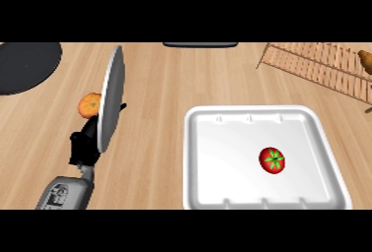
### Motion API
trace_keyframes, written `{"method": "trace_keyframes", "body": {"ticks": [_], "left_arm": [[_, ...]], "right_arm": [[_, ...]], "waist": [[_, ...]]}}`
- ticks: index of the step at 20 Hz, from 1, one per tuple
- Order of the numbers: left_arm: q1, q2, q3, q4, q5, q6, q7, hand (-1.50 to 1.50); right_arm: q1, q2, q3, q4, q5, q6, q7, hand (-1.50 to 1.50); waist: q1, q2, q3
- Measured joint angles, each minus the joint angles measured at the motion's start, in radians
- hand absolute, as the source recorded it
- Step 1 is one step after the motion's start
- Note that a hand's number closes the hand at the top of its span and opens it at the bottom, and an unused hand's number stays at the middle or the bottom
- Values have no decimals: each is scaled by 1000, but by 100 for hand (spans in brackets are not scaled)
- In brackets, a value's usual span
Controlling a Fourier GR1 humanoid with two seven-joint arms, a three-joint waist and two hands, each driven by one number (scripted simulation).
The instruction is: Pick the croissant from the tray and place it in the tiered shelf
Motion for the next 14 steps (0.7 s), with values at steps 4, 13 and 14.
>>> {"method": "trace_keyframes", "body": {"ticks": [4, 13, 14], "left_arm": [[-12, -15, -4, 9, -17, 14, 6, 0], [-10, -22, 9, 19, -22, 4, -1, 0], [-2, -29, 2, 9, -29, 12, 4, 0]], "right_arm": [[10, 12, -31, -47, -62, -28, -28, -150], [10, 26, -48, -172, -203, -11, -89, -150], [5, 20, -52, -190, -213, -9, -88, -150]], "waist": [[-2, 0, 0], [-4, -2, 0], [-4, -3, 0]]}}
